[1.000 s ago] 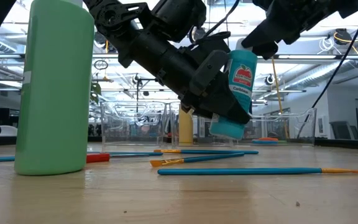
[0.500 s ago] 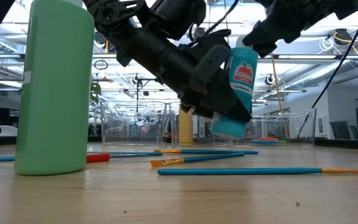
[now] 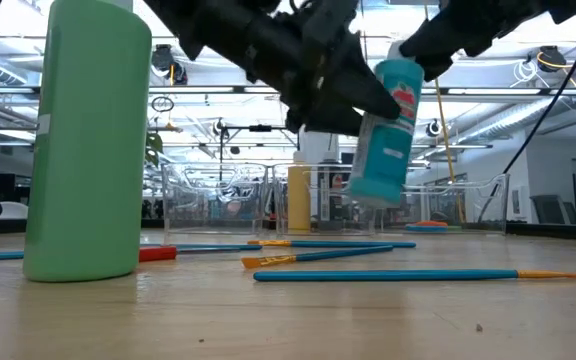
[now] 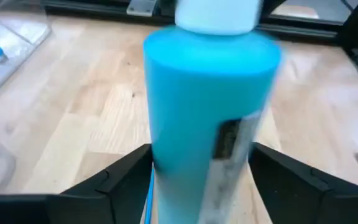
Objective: Pick & Place Paint Supplies
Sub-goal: Put the blue paint bottle into the middle transparent bin
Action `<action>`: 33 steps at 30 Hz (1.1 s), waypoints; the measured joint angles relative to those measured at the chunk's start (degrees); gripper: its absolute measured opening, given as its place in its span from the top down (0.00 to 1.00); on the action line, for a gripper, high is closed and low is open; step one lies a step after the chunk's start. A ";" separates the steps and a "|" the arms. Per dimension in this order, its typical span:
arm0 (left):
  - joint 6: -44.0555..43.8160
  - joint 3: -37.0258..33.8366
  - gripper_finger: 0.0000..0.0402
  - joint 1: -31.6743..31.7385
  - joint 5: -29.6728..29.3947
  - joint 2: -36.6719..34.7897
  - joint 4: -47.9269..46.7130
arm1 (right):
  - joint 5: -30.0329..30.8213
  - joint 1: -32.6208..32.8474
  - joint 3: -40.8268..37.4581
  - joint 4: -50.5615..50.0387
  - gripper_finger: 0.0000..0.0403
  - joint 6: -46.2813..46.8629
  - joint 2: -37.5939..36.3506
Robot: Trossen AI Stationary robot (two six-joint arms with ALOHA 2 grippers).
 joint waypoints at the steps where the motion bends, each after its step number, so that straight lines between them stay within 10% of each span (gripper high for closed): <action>1: 0.06 -0.01 0.30 0.08 0.09 -0.60 -1.11 | 0.12 0.21 0.00 -0.09 0.75 -0.01 -0.27; 17: 4.66 -1.48 0.27 -2.24 -1.78 -11.33 -11.77 | 0.35 1.55 0.00 -0.01 0.75 -0.24 -0.75; 33: 2.81 -30.74 0.27 -7.54 -15.37 -38.10 3.33 | -3.62 1.50 0.04 0.21 0.75 -2.14 -0.83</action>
